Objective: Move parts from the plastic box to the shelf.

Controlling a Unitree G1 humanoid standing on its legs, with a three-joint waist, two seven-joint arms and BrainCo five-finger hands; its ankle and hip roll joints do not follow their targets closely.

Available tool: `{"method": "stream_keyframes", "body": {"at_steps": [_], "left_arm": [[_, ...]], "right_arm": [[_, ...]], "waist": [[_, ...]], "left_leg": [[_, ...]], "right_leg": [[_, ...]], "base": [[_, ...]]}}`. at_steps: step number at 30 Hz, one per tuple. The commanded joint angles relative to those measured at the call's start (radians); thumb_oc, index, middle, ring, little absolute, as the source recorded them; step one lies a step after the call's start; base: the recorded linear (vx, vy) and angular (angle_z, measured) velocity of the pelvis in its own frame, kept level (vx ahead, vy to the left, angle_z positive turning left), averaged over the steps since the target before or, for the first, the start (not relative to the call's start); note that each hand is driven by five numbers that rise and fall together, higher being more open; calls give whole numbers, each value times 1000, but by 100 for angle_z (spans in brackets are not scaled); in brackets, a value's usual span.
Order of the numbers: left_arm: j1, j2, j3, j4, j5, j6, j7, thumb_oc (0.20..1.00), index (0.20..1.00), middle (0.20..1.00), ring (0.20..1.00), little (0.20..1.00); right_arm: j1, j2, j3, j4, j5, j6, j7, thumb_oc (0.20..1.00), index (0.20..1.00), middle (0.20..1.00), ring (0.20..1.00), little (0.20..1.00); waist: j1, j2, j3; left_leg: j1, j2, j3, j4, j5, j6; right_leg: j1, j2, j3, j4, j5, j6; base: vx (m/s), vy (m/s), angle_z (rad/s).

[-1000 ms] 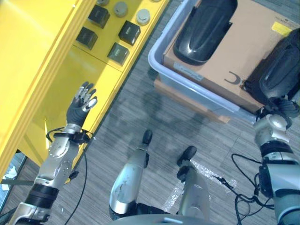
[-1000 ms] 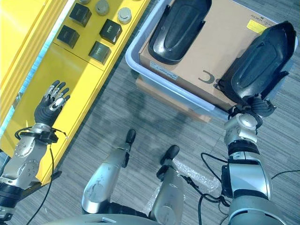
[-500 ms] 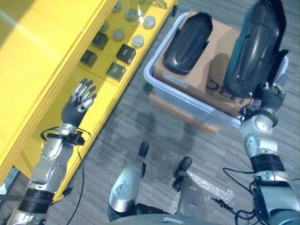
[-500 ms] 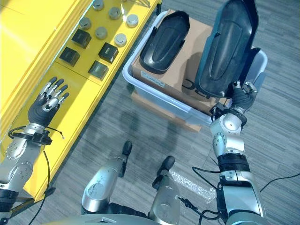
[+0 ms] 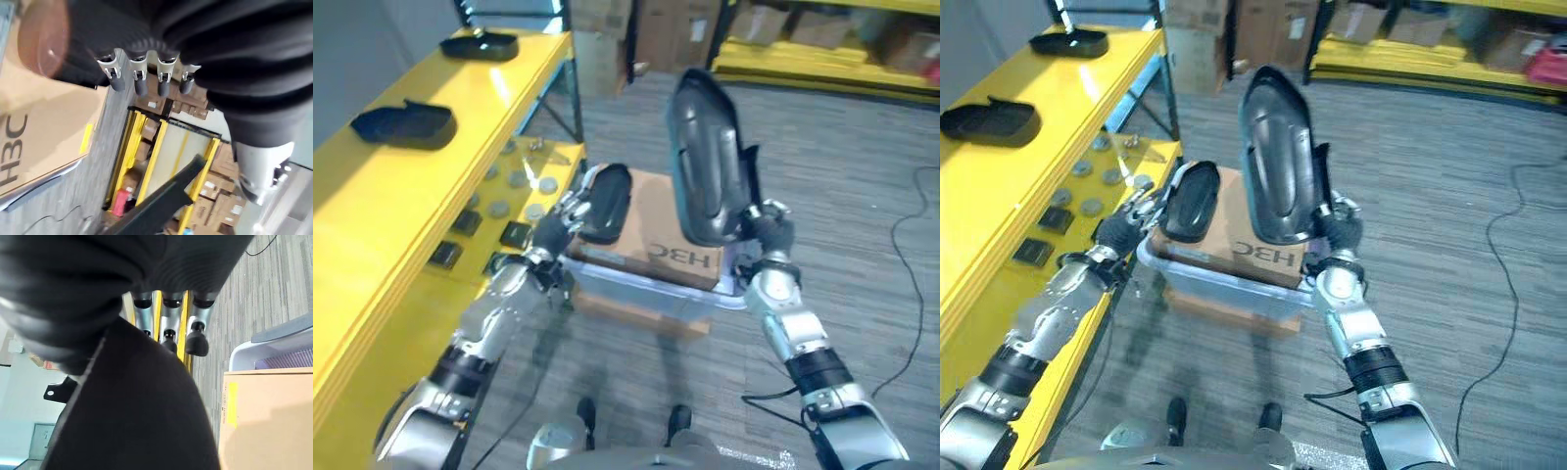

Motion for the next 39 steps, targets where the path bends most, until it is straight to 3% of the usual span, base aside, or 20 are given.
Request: {"method": "stream_keyframes", "body": {"at_steps": [1, 8, 18, 29, 39], "left_arm": [[-75, -68, -47, 94, -73, -54, 83, 1000, 1000, 1000, 1000, 1000], [-153, -164, -106, 206, -51, -71, 132, 1000, 1000, 1000, 1000, 1000], [-197, -192, -136, 237, 113, -82, 115, 1000, 1000, 1000, 1000, 1000], [-217, -221, -204, 228, 129, -33, 110, 1000, 1000, 1000, 1000, 1000], [-214, -251, -275, 286, 198, 10, 79, 1000, 1000, 1000, 1000, 1000]], "right_arm": [[-74, 3, 15, -19, -39, -87, 12, 200, 200, 200, 200, 200], [-112, 63, 90, 38, 10, -100, 30, 200, 200, 200, 200, 200], [-120, 97, 114, 76, 33, -67, 29, 200, 200, 200, 200, 200], [-144, 135, 147, 134, 35, -76, 34, 200, 200, 200, 200, 200], [-183, 182, 195, 152, 46, -40, 35, 200, 200, 200, 200, 200]], "waist": [[3, -1, -82], [-31, -6, -112], [-43, -13, -135], [-42, -12, -147], [-40, -13, -156]], "left_leg": [[-24, 35, 27, 16, -9, -17], [2, 49, 57, 8, -14, -22], [23, 51, 69, -12, -19, -21], [32, 50, 68, -20, -23, -19], [46, 46, 69, -24, -31, -15]], "right_leg": [[21, 18, -8, 31, -85, 46], [31, 29, 10, 23, -92, 40], [39, 34, 15, 9, -93, 40], [43, 35, 13, 4, -92, 41], [50, 37, 14, 3, -95, 41]], "base": [[13, -17, -28], [6, -21, -16], [9, -17, -1], [10, -7, -3], [3, -1, -1]]}}
